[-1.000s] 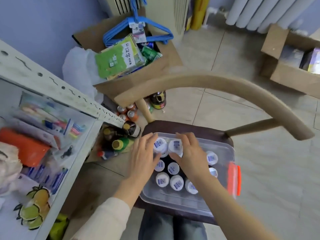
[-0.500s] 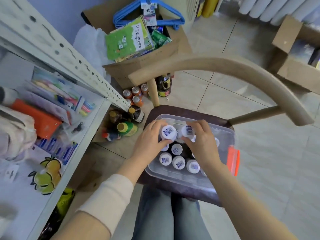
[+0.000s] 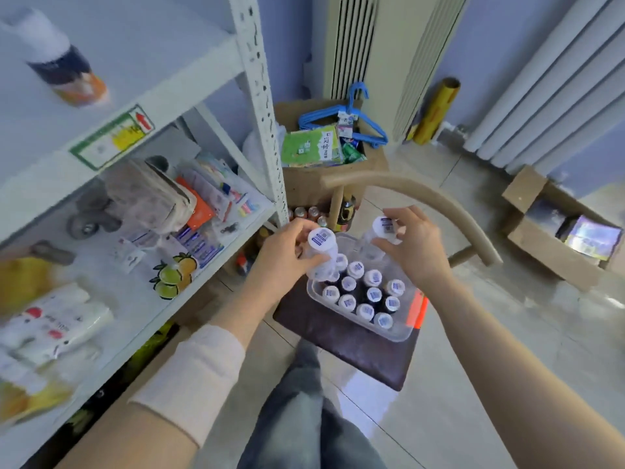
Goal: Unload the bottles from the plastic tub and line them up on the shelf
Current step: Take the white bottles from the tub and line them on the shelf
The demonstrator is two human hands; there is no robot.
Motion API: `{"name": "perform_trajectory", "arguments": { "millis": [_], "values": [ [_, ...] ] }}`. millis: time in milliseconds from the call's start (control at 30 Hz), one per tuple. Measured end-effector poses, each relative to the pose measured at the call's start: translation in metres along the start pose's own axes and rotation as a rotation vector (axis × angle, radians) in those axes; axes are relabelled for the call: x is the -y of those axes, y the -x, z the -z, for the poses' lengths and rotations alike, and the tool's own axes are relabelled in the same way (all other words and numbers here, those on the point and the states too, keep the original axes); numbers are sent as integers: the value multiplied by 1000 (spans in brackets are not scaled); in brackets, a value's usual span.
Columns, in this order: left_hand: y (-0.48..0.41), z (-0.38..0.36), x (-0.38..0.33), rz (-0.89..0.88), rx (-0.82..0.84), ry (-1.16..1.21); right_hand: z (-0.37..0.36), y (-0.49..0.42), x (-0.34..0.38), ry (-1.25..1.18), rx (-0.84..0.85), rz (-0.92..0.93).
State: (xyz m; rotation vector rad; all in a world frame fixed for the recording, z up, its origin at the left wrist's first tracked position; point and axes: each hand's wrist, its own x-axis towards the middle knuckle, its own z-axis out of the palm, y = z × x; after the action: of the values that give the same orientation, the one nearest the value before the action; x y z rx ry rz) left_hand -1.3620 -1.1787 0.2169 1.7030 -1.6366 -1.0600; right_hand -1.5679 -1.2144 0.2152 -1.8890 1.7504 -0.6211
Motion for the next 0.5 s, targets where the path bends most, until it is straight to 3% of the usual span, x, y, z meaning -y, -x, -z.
{"name": "perform_trajectory", "arguments": {
  "millis": [300, 500],
  "values": [
    [151, 123, -54, 19, -332, 88, 41, 47, 165, -24, 61, 362],
    [271, 223, -58, 16, -584, 50, 32, 99, 305, -120, 133, 590]
  ]
}}
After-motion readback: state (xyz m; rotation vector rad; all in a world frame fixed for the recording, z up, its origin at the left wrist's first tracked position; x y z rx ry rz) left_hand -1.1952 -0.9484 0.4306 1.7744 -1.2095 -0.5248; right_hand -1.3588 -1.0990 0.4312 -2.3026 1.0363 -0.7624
